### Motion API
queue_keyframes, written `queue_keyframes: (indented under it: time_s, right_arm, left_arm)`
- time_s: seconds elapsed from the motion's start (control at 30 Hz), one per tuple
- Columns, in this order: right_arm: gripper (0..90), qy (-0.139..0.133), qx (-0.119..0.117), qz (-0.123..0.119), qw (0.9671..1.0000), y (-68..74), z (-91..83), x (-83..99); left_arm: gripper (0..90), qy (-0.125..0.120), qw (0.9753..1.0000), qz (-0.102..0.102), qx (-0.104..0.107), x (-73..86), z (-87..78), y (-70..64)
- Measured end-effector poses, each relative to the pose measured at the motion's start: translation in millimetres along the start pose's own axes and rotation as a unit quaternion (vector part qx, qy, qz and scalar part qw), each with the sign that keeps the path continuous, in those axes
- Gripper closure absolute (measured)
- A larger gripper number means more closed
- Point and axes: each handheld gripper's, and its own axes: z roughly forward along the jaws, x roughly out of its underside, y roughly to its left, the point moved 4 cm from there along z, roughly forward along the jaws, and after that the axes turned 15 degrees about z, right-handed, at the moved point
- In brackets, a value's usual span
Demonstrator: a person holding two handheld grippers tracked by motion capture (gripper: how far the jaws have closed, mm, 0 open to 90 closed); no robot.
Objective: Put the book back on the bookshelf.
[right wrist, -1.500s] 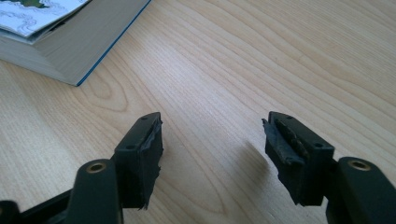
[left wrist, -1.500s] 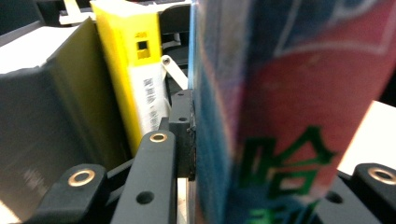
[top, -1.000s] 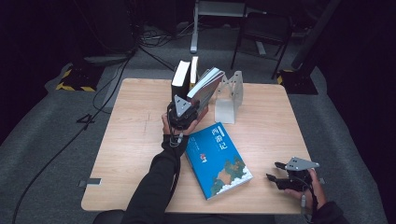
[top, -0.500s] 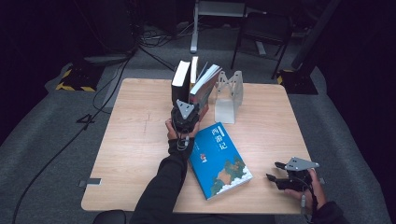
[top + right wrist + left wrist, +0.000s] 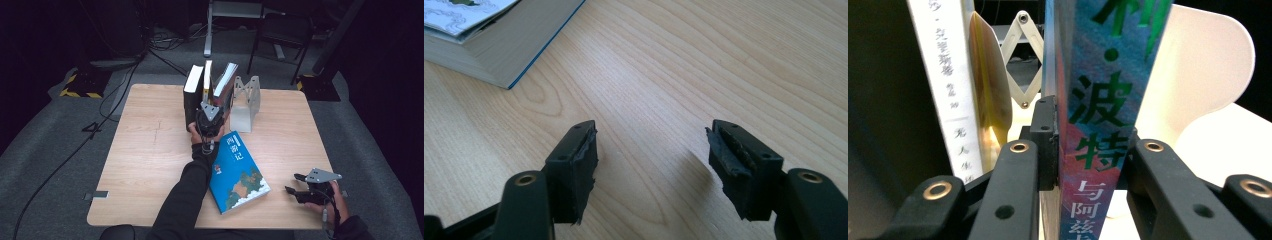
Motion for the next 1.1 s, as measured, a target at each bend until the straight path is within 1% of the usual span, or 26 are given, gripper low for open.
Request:
queue_keyframes:
  time_s: [0.03,0.1,0.17,0.23,0.33,0.43,0.53,0.57,0.63,0.67,0.73,0.77,0.8,0.9,0.97,1.03,1.1]
  right_arm:
    - [36.1,0.0,0.0,0.0,1.0,-0.1,0.0,0.0]
    - [36.1,0.0,-0.001,0.001,1.0,0.0,0.1,-0.1]
    - [36.1,-0.001,-0.002,0.0,1.0,0.0,0.3,-0.1]
    - [36.1,-0.001,-0.002,0.0,1.0,0.0,0.4,-0.1]
    - [36.1,0.0,-0.001,0.0,1.0,-0.1,0.3,-0.1]
    - [36.5,0.0,-0.001,-0.001,1.0,0.6,0.1,-0.1]
    - [37.2,0.001,0.001,-0.003,1.0,1.4,-0.1,-0.2]
    - [37.2,0.001,0.003,-0.005,1.0,1.7,-0.1,-0.3]
    - [36.8,0.001,0.0,-0.002,1.0,1.4,0.1,-0.3]
    - [36.7,0.001,-0.001,0.0,1.0,1.1,0.3,-0.3]
    - [36.7,0.001,0.0,0.0,1.0,1.4,0.1,-0.2]
    - [36.6,0.0,0.002,-0.002,1.0,1.6,0.1,-0.2]
    - [36.6,0.0,0.003,-0.003,1.0,1.8,0.0,-0.3]
    - [36.2,0.001,0.002,-0.002,1.0,1.3,0.1,-0.2]
    - [36.1,0.001,0.002,-0.001,1.0,1.2,0.1,-0.2]
    - [36.1,0.001,0.002,-0.001,1.0,1.2,0.1,-0.3]
    - [36.1,0.001,0.001,0.0,1.0,1.1,0.2,-0.2]
  left_arm:
    - [73.5,0.001,1.0,-0.001,-0.001,-0.6,1.5,0.7]
    - [73.3,0.003,1.0,-0.001,0.003,-1.4,3.9,2.4]
    - [72.7,0.009,0.9999,0.004,0.011,-3.0,5.9,4.6]
    - [72.2,0.015,0.9996,0.015,0.017,-3.2,5.6,6.0]
    - [71.0,0.017,0.9995,0.018,0.021,-2.6,4.7,6.8]
    - [69.1,0.019,0.9992,0.017,0.032,-0.4,1.7,6.6]
    - [65.4,0.02,0.9985,0.035,0.036,3.1,-4.8,4.2]
    - [64.1,0.026,0.998,0.041,0.04,5.2,-6.6,4.0]
    - [62.3,0.031,0.9978,0.038,0.045,9.3,-9.7,4.7]
    - [61.6,0.034,0.9975,0.038,0.05,11.5,-11.2,5.0]
    - [56.3,0.046,0.996,0.042,0.065,17.1,-12.4,5.2]
    - [54.0,0.049,0.9953,0.047,0.069,19.8,-14.0,5.4]
    - [53.8,0.051,0.9948,0.053,0.071,22.4,-15.5,5.8]
    - [55.3,0.061,0.993,0.062,0.08,30.3,-19.1,8.5]
    - [56.0,0.063,0.9924,0.069,0.08,34.4,-21.0,9.8]
    - [58.7,0.067,0.9909,0.078,0.086,38.4,-21.5,11.0]
    - [62.0,0.068,0.99,0.086,0.089,41.1,-20.3,12.9]
